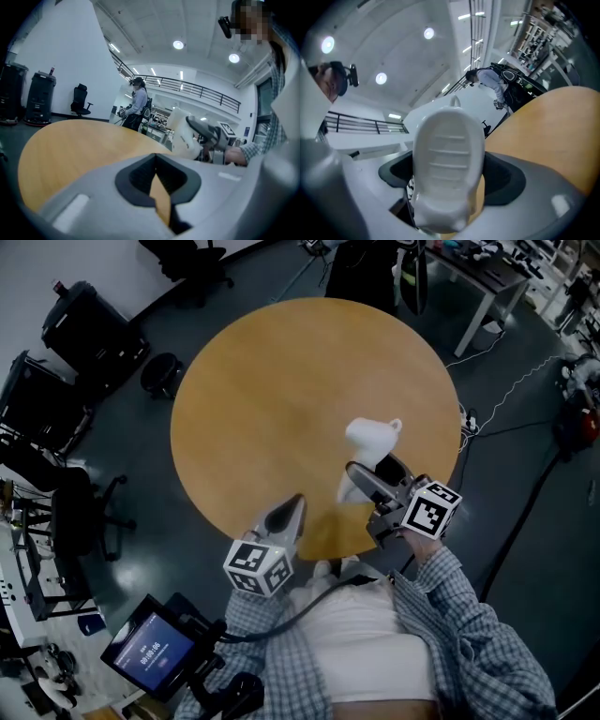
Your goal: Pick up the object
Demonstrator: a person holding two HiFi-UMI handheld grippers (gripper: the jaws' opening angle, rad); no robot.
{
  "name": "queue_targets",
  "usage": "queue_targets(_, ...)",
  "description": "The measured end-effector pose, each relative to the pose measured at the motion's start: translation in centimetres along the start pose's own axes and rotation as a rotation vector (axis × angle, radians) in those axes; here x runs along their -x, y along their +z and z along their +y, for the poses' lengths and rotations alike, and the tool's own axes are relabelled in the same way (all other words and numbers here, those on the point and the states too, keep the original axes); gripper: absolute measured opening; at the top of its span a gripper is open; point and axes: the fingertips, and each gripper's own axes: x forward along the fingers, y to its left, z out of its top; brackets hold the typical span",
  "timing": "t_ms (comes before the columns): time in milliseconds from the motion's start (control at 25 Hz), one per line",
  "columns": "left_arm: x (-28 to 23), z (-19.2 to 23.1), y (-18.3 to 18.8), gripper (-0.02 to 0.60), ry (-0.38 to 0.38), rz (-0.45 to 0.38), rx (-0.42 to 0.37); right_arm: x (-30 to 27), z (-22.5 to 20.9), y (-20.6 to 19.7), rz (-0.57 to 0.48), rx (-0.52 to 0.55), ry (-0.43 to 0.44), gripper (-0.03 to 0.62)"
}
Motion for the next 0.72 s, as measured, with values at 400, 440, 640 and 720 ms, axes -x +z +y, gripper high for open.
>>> queue_targets(400,-0.6,-0.5,-0.9,0.000,-0.003,0.007,-0.015,2.3,-1.7,1.0,-0.174,-0.212,0.036,0.446)
queue_targets(440,-0.6,-0.5,-0.8,0.000,-0.004,0.008,-0.015,2.2,-1.6,1.0,-0.175,-0.215,0.036,0.446)
queue_targets(640,-0.2,-0.2,0.1,0.000,-0.006,0.010,-0.011,1.7,-0.9,1.1,-0.171,-0.226,0.038,0.446)
queue_targets(720,-0.1,-0.2,0.3,0.000,-0.004,0.009,-0.012,1.6,-0.8,1.2,-0.175,-0.235,0.039,0.446)
